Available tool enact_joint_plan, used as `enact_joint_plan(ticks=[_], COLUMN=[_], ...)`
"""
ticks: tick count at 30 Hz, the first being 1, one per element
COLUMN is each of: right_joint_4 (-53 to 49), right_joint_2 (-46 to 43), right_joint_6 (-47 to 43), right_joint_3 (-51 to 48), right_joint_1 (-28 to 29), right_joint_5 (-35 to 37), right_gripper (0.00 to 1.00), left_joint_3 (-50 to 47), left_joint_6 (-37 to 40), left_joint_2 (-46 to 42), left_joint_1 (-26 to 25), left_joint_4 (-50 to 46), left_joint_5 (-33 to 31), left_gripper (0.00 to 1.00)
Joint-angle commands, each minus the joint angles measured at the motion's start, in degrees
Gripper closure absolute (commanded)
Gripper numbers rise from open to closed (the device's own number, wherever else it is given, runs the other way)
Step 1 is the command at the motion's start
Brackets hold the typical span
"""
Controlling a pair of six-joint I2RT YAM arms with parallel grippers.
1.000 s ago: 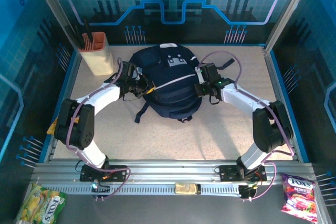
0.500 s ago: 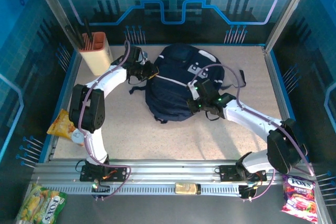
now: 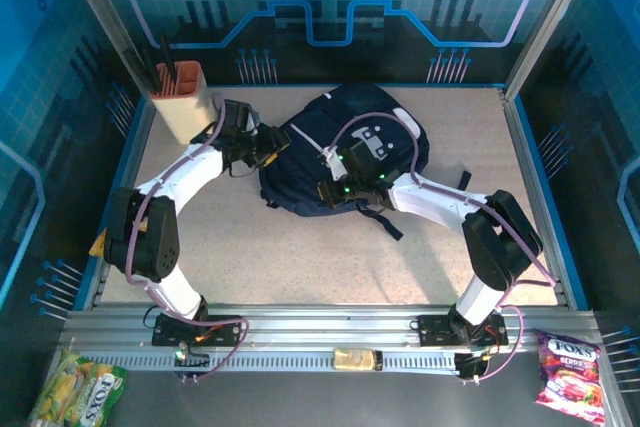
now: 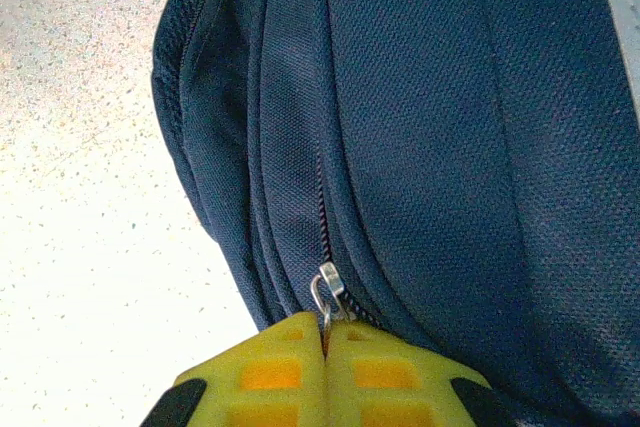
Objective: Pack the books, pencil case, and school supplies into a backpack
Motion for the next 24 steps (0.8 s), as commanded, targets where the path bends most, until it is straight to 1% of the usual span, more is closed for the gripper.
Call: enact_joint_plan(ticks=[1,5,6,8,10,11,13,14,17,19,22,24], right_joint_4=[2.8,2.8,2.7,2.2,1.3,0.5,-1.5,-2.9,-7.7,-10.5,-12.3,-12.5], right_joint_2=[0.1,-0.6,-0.7,-0.9,-1.4,-1.8,-3.1,-3.8,-5.4,-5.9,-6.8,-7.2], right_joint_6=[0.2,0.3,0.3,0.3,-0.5,-1.2,-4.0,-5.8,-9.7,-10.4,-10.1,-8.4], right_joint_3=[1.5,0.7,0.6,0.2,-0.2,-0.6,-1.6,-2.5,-4.6,-5.1,-5.2,-4.6], right_joint_1=[0.9,0.9,0.9,0.9,0.8,0.9,0.8,0.8,0.2,-1.1,-3.2,-4.8], right_joint_5=[-3.1,-2.5,-2.3,-1.8,-0.6,0.2,1.9,3.8,11.9,16.5,20.5,21.7], right_gripper=[1.0,1.0,1.0,1.0,1.0,1.0,1.0,1.0,0.99,0.99,0.98,0.96], left_joint_3=[0.0,0.2,0.2,0.4,1.0,1.1,1.3,1.6,2.4,2.8,2.7,2.6], left_joint_6=[-5.0,-6.2,-6.6,-7.2,-7.1,-7.0,-6.3,-5.8,-4.6,-4.0,-3.9,-3.8], left_joint_2=[2.2,5.2,5.8,7.0,7.6,7.7,7.6,7.5,7.4,7.2,7.0,7.0], left_joint_1=[-2.2,-3.8,-4.0,-4.1,-4.1,-4.1,-3.9,-3.8,-3.4,-3.1,-2.9,-3.0], left_joint_4=[4.9,5.8,6.5,7.3,7.2,7.2,6.7,6.2,5.4,4.9,4.7,4.8], left_joint_5=[4.6,2.8,2.8,3.1,2.3,1.6,0.3,-0.3,-0.4,-0.6,-0.6,-0.3], left_gripper=[0.49,0.55,0.58,0.67,0.77,0.84,0.97,1.0,1.0,1.0,1.0,1.0])
